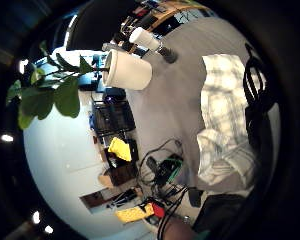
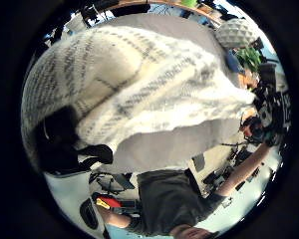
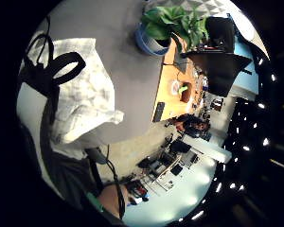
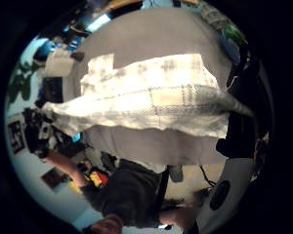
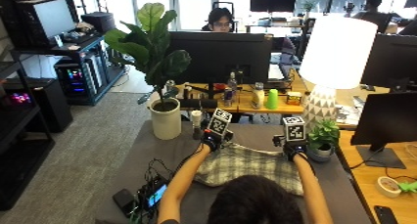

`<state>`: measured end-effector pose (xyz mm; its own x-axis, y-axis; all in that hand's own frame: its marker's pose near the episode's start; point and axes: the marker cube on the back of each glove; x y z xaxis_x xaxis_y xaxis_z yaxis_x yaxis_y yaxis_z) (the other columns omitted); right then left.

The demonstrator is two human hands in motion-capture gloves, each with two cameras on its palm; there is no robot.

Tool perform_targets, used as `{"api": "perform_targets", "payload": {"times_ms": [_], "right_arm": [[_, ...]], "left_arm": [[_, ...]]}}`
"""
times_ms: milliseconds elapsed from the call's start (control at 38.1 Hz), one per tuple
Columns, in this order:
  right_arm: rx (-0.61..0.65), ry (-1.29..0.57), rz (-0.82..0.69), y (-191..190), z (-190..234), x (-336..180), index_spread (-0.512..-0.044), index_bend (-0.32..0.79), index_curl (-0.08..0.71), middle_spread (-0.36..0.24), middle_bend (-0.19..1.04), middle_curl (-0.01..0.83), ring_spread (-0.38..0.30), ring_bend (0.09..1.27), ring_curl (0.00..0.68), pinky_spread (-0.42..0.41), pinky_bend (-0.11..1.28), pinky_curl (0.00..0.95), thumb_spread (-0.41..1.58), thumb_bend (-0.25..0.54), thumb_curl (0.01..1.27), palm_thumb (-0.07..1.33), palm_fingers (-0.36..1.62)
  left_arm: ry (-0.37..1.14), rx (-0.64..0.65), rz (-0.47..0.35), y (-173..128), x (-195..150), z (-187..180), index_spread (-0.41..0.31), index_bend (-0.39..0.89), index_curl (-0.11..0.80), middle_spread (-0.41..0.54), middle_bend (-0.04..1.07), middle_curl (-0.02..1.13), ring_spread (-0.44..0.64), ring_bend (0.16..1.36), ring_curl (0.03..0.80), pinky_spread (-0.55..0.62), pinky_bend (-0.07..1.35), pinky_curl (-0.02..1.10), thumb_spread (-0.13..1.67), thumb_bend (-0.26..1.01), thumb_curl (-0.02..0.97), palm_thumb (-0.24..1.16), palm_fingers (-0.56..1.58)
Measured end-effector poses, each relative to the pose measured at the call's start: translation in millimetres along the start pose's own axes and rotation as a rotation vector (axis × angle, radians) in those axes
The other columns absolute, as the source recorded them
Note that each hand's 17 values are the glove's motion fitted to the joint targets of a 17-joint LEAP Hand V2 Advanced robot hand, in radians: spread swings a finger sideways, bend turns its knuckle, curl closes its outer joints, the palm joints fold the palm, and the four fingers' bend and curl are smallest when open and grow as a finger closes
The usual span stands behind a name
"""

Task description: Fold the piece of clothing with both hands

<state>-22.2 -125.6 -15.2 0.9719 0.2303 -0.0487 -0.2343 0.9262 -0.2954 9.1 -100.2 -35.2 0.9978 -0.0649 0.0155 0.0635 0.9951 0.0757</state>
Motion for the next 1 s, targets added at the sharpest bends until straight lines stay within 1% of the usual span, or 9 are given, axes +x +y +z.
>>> {"api": "perform_targets", "payload": {"times_ms": [184, 288, 367, 472, 629, 760, 813, 918, 996], "right_arm": [[0.058, -0.017, -0.014, 6, 5, -6, -0.227, 0.14, 0.347, -0.161, 0.33, 0.502, -0.222, 0.6, 0.459, -0.284, 0.63, 0.434, 0.67, -0.015, 0.63, 1.13, 1.2], [0.201, -0.027, 0.04, -16, 19, -3, -0.232, 0.12, 0.341, -0.162, 0.33, 0.507, -0.222, 0.59, 0.462, -0.274, 0.6, 0.43, 0.7, -0.014, 0.64, 1.13, 1.13], [0.358, -0.026, 0.052, -23, 23, 2, -0.241, 0.1, 0.329, -0.148, 0.3, 0.501, -0.209, 0.56, 0.456, -0.215, 0.53, 0.415, 0.82, 0.0, 0.63, 1.13, 0.94], [0.431, -0.007, 0.083, -12, 23, 15, -0.249, 0.12, 0.329, -0.139, 0.28, 0.496, -0.192, 0.54, 0.456, -0.163, 0.48, 0.407, 0.93, -0.013, 0.62, 1.1, 0.9], [0.358, -0.021, 0.171, -2, 35, 43, -0.252, 0.1, 0.309, -0.122, 0.26, 0.484, -0.175, 0.51, 0.436, -0.115, 0.45, 0.383, 1.07, -0.045, 0.57, 0.99, 0.9], [0.21, -0.12, 0.211, -54, 94, 66, -0.246, 0.1, 0.3, -0.1, 0.24, 0.48, -0.142, 0.47, 0.43, -0.061, 0.46, 0.387, 1.16, -0.052, 0.52, 0.87, 0.83], [0.147, -0.141, 0.267, -51, 118, 71, -0.24, 0.08, 0.29, -0.085, 0.24, 0.477, -0.122, 0.45, 0.425, -0.03, 0.46, 0.388, 1.19, -0.062, 0.5, 0.81, 0.8], [-0.003, -0.151, 0.375, -37, 164, 73, -0.238, 0.06, 0.268, -0.047, 0.18, 0.46, -0.061, 0.43, 0.421, 0.056, 0.5, 0.399, 1.22, -0.074, 0.44, 0.68, 0.64], [-0.024, -0.153, 0.417, 6, 166, 65, -0.236, 0.05, 0.257, -0.003, 0.15, 0.445, 0.015, 0.4, 0.424, 0.134, 0.55, 0.418, 1.23, -0.086, 0.39, 0.55, 0.44]], "left_arm": [[0.011, -0.093, -0.084, -43, 10, 29, -0.276, 0.18, 0.458, -0.311, 0.41, 0.56, -0.35, 0.64, 0.467, -0.38, 0.6, 0.45, 1.09, 0.1, 0.62, 0.8, 1.18], [0.011, -0.073, -0.156, -60, 14, 58, -0.268, 0.14, 0.451, -0.309, 0.39, 0.56, -0.35, 0.62, 0.464, -0.37, 0.56, 0.45, 1.12, 0.07, 0.616, 0.76, 1.12], [0.003, 0.001, -0.219, -63, 13, 68, -0.214, 0.09, 0.425, -0.253, 0.22, 0.53, -0.3, 0.57, 0.466, -0.31, 0.53, 0.45, 1.2, 0.01, 0.563, 0.66, 0.71], [0.019, 0.143, -0.254, -55, 11, 60, -0.18, 0.16, 0.426, -0.195, 0.15, 0.52, -0.23, 0.53, 0.455, -0.21, 0.46, 0.43, 1.26, -0.01, 0.524, 0.61, 0.56], [0.122, 0.265, -0.117, -33, 30, 46, -0.155, 0.21, 0.43, -0.112, 0.1, 0.43, -0.13, 0.48, 0.407, -0.1, 0.37, 0.38, 1.31, -0.04, 0.473, 0.52, 0.5], [0.231, 0.135, 0.024, 0, 64, 70, -0.148, 0.24, 0.446, -0.067, 0.11, 0.39, -0.07, 0.46, 0.392, -0.02, 0.33, 0.37, 1.34, -0.04, 0.428, 0.44, 0.48], [0.203, 0.096, 0.029, 6, 72, 91, -0.144, 0.26, 0.452, -0.046, 0.1, 0.38, -0.04, 0.46, 0.389, 0.02, 0.31, 0.36, 1.34, -0.05, 0.398, 0.38, 0.45], [0.104, 0.03, -0.043, 7, 74, 131, -0.129, 0.24, 0.452, -0.006, 0.1, 0.35, 0.02, 0.47, 0.388, 0.11, 0.29, 0.35, 1.31, -0.07, 0.339, 0.24, 0.39], [0.144, -0.068, 0.002, 11, 80, 152, -0.124, 0.23, 0.45, 0.009, 0.11, 0.33, 0.04, 0.48, 0.381, 0.14, 0.29, 0.34, 1.3, -0.06, 0.312, 0.18, 0.39]]}}
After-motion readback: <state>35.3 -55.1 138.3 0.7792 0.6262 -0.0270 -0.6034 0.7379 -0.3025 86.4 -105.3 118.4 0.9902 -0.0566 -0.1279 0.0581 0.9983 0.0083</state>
